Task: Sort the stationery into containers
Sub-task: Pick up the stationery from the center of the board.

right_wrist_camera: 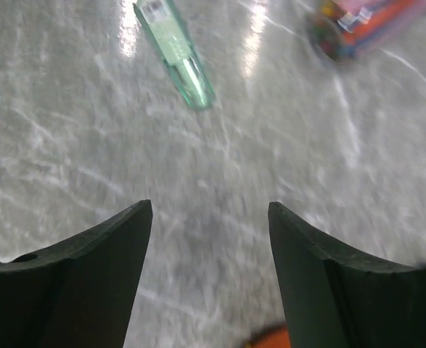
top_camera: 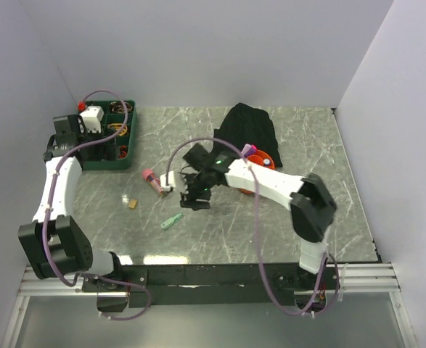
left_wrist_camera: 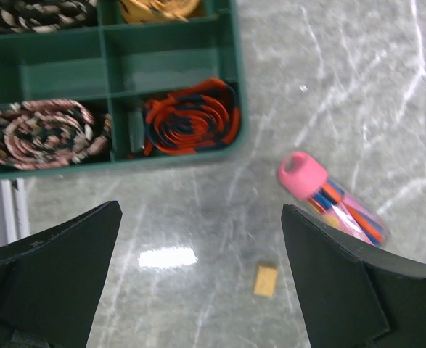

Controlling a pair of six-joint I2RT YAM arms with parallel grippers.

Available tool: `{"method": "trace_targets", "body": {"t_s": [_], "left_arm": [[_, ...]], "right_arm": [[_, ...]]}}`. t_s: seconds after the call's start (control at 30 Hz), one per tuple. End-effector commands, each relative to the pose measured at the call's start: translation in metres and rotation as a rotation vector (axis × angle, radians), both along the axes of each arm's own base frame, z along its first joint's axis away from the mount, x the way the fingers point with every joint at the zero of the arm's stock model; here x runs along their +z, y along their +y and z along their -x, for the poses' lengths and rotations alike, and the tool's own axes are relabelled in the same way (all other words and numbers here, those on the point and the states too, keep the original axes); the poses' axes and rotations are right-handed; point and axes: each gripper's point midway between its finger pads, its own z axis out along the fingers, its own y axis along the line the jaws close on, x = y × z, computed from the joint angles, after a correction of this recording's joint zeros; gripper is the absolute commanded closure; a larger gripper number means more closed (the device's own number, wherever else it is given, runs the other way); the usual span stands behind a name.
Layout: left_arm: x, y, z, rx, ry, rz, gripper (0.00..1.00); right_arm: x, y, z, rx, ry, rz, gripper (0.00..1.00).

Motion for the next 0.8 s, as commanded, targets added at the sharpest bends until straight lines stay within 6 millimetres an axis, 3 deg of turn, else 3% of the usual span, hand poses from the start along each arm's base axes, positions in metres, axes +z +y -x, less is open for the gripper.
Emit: {"method": "trace_targets", "body": {"t_s": [0.0,0.17,0.33,0.77], "left_arm": [[0.024,-0.011,0.010,-0.030,-0.095,0.004,0.01],[0.028,-0.013,0.023,-0.047,-0.114,-0.019,0.01],[0.034,-0.011,0.032,-0.050,-0.125,-0.049,0.01],[0.027,-0.010,0.040,-0.055,-0.127,-0.075,0.01]], "right_arm": [[0.022,0.059,0.003,0.114,-0.088,-0.109,0.28],[-0.001,0.091,0.011,0.193,-0.128,-0.082,0.28],[-0.023,0.108,0.021,0.228,-0.108,-0.048,0.28],[-0.061,0.097,0.030,0.296,-0.081,0.044,0.30]]}}
